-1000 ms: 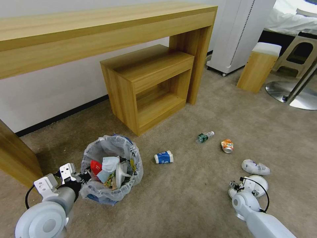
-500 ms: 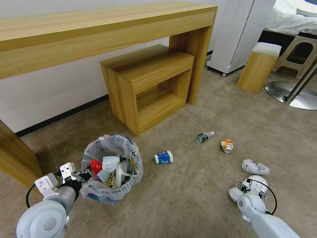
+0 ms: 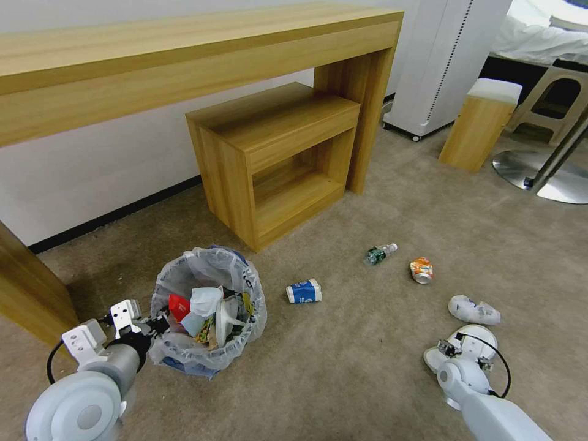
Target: Pick up the trash bin and place the garbage on the floor into it.
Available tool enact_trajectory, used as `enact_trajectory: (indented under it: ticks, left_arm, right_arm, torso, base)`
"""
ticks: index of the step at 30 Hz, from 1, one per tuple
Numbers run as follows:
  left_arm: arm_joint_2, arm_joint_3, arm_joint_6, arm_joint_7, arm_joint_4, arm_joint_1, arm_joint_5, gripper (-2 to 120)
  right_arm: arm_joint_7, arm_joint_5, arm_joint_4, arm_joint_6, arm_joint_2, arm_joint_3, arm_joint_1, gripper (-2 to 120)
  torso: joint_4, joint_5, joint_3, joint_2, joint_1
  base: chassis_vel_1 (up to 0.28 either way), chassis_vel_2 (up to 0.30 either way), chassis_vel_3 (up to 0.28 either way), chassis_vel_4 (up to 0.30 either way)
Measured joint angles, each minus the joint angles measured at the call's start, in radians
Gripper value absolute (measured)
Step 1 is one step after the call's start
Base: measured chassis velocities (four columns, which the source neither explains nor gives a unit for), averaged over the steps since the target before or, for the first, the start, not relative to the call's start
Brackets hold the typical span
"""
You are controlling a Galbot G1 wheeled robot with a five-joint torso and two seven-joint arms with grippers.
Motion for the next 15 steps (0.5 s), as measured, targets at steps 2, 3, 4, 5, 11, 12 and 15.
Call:
enact_trajectory:
  ticks: [2,3,4,5,11,12,15]
  left_arm:
    - [0.0,0.0,0.0,0.0,-0.002,0.001,0.0,0]
    - [0.0,0.0,0.0,0.0,-0.004,0.002,0.0,0]
    - [0.0,0.0,0.0,0.0,-0.005,0.003,-0.001,0]
    - [0.0,0.0,0.0,0.0,-0.005,0.003,-0.001,0]
    - [0.0,-0.001,-0.001,0.001,-0.008,0.006,-0.001,0]
    - [0.001,-0.001,-0.002,0.002,-0.008,0.006,-0.001,0]
    - [0.001,-0.001,-0.003,0.003,-0.007,0.003,-0.002,0]
  right_arm:
    - [-0.006,-0.003,-0.012,0.001,0.003,-0.004,0.004,100]
    - [-0.01,-0.006,-0.025,0.003,0.007,-0.006,0.008,100]
    - [-0.014,-0.008,-0.037,0.005,0.01,-0.008,0.012,100]
    - [-0.014,-0.008,-0.037,0.005,0.01,-0.008,0.012,100]
    - [-0.027,-0.013,-0.068,0.008,0.017,-0.01,0.029,100]
    - [-0.028,-0.013,-0.07,0.009,0.018,-0.01,0.033,100]
    - [-0.031,-0.013,-0.075,0.009,0.019,-0.011,0.039,100]
  torso:
    - [0.0,-0.0001,0.0,0.0,0.0]
    - [0.0,0.0,0.0,0.0,0.0]
    - [0.0,0.0001,0.0,0.0,0.0]
    - [0.0,0.0001,0.0,0.0,0.0]
    - [0.0,0.0,0.0,0.0,0.0]
    - [0.0,0.0,0.0,0.0,0.0]
    - [0.0,-0.0001,0.0,0.0,0.0]
  base:
    - [0.0,0.0,0.0,0.0]
    - [0.0,0.0,0.0,0.0]
    - [0.0,0.0,0.0,0.0]
    - [0.0,0.0,0.0,0.0]
    - [0.0,0.0,0.0,0.0]
    - [0.0,0.0,0.0,0.0]
    - [0.0,0.0,0.0,0.0]
